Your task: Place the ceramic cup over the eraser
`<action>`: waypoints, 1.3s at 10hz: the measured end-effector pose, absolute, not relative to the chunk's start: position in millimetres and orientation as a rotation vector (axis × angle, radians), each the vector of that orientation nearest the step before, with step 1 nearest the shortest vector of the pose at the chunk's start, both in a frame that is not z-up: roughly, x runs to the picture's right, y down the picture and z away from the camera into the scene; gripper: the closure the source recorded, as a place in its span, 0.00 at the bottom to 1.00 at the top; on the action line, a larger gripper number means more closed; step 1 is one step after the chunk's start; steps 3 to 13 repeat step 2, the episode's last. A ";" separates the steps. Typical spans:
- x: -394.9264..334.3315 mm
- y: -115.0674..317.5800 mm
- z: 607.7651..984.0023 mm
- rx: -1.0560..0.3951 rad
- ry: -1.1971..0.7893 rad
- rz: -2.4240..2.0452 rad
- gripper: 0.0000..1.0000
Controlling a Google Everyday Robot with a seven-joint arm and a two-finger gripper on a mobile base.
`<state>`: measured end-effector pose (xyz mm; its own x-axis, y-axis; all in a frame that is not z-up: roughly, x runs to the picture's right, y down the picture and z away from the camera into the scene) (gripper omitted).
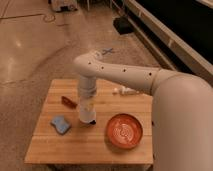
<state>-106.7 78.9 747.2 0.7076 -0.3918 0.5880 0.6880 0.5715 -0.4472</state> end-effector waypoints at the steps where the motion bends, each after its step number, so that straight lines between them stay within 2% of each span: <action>1: -106.8 79.7 748.7 -0.715 -0.455 -0.661 0.28; 13: -106.9 80.0 749.6 -0.715 -0.453 -0.662 0.28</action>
